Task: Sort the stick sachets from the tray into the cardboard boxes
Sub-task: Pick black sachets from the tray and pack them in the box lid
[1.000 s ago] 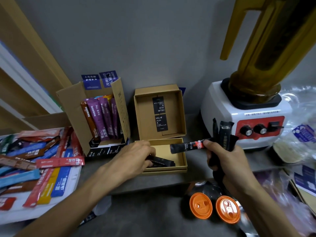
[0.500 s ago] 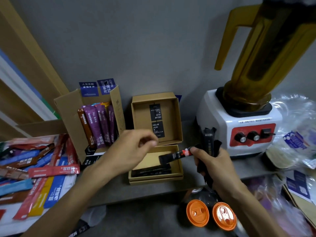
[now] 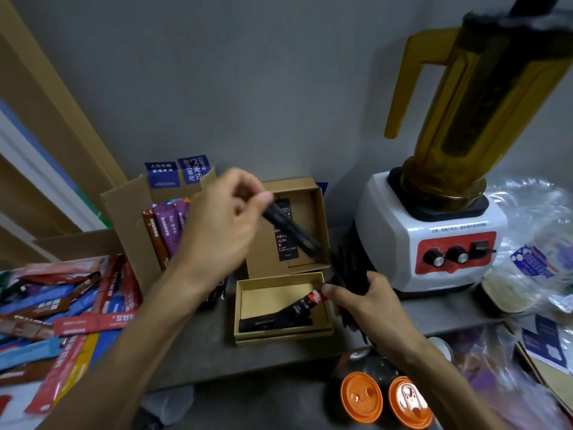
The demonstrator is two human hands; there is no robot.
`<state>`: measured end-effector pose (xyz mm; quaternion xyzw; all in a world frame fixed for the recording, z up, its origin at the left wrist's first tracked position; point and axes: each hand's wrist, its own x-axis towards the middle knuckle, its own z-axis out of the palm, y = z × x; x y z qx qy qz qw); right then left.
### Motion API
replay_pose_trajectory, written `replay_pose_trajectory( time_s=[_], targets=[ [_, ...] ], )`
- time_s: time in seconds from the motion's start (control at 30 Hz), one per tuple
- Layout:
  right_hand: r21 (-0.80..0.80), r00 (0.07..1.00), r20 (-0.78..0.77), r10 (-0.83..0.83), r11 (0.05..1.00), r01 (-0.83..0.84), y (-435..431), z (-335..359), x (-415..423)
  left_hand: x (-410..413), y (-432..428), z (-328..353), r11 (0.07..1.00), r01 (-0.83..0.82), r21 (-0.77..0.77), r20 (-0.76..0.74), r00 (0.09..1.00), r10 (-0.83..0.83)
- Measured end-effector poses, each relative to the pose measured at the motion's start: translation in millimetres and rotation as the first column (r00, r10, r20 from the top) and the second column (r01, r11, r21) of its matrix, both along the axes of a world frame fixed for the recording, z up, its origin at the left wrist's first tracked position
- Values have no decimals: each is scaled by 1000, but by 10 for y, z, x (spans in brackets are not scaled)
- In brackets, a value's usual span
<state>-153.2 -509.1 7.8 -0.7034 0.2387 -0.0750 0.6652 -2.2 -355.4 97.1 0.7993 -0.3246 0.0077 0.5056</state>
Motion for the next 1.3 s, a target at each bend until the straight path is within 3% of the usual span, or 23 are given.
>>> replay_pose_trajectory(
  time_s=[0.03,0.1,0.17,0.23,0.33,0.4,0.47,0.53,0.6,0.7,1.0,1.1,1.3],
  targets=[
    [8,999,-11,-43,999,43,-51,-31,-45,35,80,8,998,-53,28,117,992,50],
    [10,994,-27,-108,994,108,-146,-98,-138,-1,143,-70,969,-54,241,317,948,-26],
    [9,988,-27,-151,988,152,-208,-155,-204,-97,45,-304,870,33,491,275,942,-191],
    [4,984,-18,-175,985,175,-235,-177,-228,-137,-114,-593,800,131,586,138,956,-258],
    [3,982,10,-190,982,190,-254,-165,-235,-119,-268,-826,796,274,539,-161,962,-221],
    [14,977,38,-210,978,210,-293,-156,-259,-47,-257,-844,842,303,446,-342,927,-152],
    [18,967,58,-247,969,246,-351,-150,-297,95,-144,-792,887,170,429,-266,962,-56],
    [15,950,63,-305,952,305,-407,-152,-342,229,13,-731,875,81,477,-122,992,-25],
    [16,932,61,-357,934,357,-455,-177,-384,236,104,-738,787,115,606,-31,992,-121],
    [-2,932,58,-357,934,357,-469,-217,-423,95,70,-920,669,179,722,-10,968,-249],
    [-26,956,61,-288,957,290,-428,-247,-410,50,39,-1147,515,133,847,124,892,-434],
    [-39,961,48,-272,961,273,-404,-263,-413,95,115,-1129,531,162,832,73,916,-394],
    [-49,966,51,-255,965,257,-338,-253,-380,-1,81,-1151,577,123,807,181,880,-440]
  ],
)
